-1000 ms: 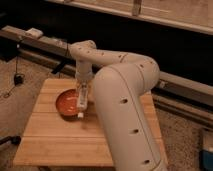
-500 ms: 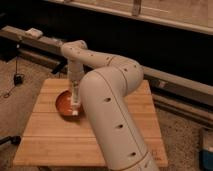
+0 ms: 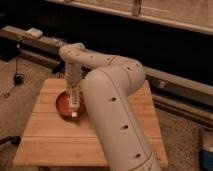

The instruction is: Place the bottle in the ceramic bowl

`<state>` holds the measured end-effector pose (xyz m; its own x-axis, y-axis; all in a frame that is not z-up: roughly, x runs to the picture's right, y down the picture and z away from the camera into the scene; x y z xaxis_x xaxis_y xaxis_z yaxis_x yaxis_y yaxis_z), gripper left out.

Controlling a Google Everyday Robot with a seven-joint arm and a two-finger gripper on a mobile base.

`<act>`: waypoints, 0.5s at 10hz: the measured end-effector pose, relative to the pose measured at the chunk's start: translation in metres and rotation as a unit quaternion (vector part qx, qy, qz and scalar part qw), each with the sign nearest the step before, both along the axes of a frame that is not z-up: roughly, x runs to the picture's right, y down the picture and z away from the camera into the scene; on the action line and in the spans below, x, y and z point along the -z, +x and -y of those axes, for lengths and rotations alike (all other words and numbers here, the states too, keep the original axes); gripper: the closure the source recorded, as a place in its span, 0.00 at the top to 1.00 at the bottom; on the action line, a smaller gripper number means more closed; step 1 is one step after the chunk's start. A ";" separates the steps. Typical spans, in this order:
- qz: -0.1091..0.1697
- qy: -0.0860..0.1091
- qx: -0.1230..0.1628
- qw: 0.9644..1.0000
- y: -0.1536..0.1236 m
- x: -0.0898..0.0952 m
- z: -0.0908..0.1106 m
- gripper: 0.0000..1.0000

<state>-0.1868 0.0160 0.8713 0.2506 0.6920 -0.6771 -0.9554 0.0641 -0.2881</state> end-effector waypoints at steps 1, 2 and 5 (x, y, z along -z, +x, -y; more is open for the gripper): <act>0.001 0.000 0.000 1.000 -0.001 0.000 0.000 0.75; 0.001 0.000 0.001 1.000 -0.002 0.000 0.000 0.75; 0.000 0.000 0.000 1.000 0.000 0.000 0.000 0.75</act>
